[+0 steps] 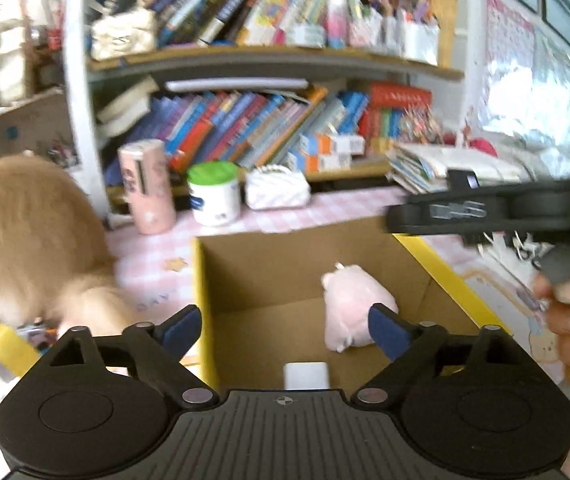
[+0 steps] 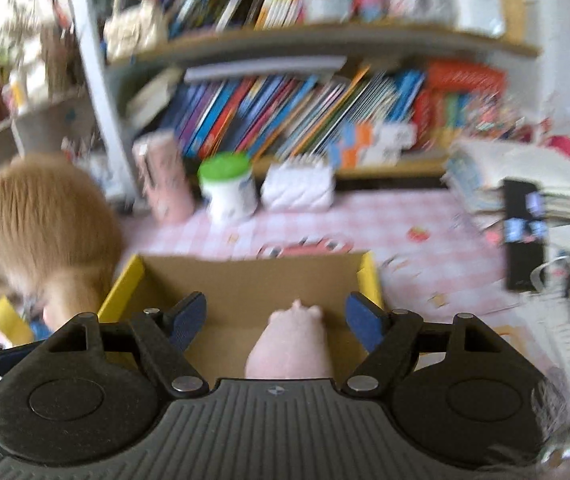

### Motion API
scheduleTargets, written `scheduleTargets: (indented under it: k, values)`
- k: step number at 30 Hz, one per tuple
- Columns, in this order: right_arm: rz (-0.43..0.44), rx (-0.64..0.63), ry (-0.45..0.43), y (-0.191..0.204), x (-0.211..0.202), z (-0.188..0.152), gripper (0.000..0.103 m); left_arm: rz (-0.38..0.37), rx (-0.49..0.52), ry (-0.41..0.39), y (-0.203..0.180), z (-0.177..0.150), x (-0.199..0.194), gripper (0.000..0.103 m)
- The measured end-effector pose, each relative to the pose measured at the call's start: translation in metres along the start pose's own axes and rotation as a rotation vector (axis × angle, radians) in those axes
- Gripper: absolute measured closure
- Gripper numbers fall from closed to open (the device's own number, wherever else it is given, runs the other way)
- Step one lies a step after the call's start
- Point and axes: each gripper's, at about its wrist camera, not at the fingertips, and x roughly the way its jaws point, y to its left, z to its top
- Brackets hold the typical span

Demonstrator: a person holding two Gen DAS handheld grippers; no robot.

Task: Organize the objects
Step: 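Open both tools to drop the pig and charger into the box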

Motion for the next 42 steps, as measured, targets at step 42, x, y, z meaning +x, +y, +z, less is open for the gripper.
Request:
scheduleTargets:
  k: [42]
  values:
    - [-0.136, -0.02, 0.161, 0.166, -0.115, -0.2, 0.033, 0.173, -0.144, 0.182, 0.131, -0.155, -0.136, 0.003]
